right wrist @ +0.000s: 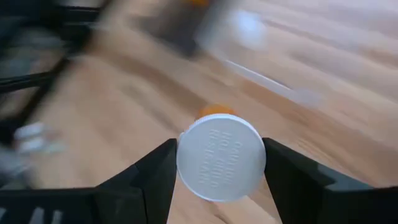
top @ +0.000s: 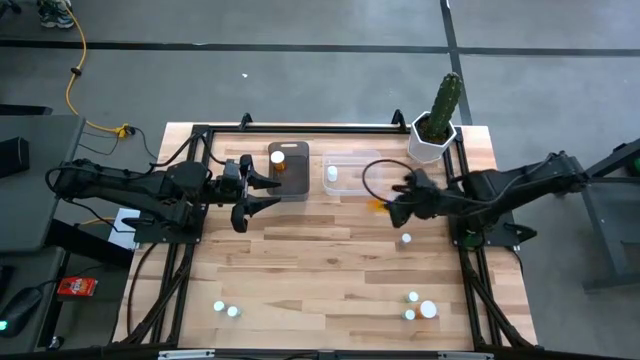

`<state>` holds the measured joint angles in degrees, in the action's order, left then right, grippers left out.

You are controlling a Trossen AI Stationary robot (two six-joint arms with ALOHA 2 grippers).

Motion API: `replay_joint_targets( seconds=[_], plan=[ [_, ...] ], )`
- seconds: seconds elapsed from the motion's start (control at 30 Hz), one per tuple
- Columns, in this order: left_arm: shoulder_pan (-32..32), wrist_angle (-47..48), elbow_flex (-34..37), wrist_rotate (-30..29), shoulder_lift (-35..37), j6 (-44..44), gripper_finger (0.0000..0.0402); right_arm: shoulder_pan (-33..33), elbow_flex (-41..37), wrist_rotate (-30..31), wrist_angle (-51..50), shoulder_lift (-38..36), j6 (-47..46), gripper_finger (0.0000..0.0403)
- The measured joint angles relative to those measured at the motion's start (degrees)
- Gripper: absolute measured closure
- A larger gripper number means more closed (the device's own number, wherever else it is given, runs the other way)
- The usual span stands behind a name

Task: Pick and place medicine bottles into bin by pill shape (circle, oval)
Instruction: Put the top orange capsule bottle into the black bin

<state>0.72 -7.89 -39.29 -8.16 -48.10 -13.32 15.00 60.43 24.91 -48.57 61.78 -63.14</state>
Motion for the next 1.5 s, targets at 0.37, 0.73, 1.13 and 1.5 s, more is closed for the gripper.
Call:
replay_joint_targets(
  seconds=[0.37, 0.73, 1.13, 1.5],
  plan=[
    [-0.01, 0.28, 0.0, 3.26, 0.0, 0.01, 0.0206, -0.02, -0.18, -3.33, 37.75, 3.62, 36.14, 0.0195],
    [-0.03, -2.26, -0.2, 2.97, 0.0, -1.87, 0.0206, -0.86, -0.25, -4.35, 37.69, 3.63, 34.81, 0.0195],
    [-0.01, -2.71, -7.21, 3.21, 0.04, -0.02, 0.0206, -12.42, 10.33, -13.34, 36.97, 18.76, 44.07, 0.0195],
    [0.02, -2.72, -7.82, 3.17, 0.17, 0.02, 0.0206, -17.99, 19.87, -16.55, 37.02, 36.53, 48.2, 0.0195]
  ],
)
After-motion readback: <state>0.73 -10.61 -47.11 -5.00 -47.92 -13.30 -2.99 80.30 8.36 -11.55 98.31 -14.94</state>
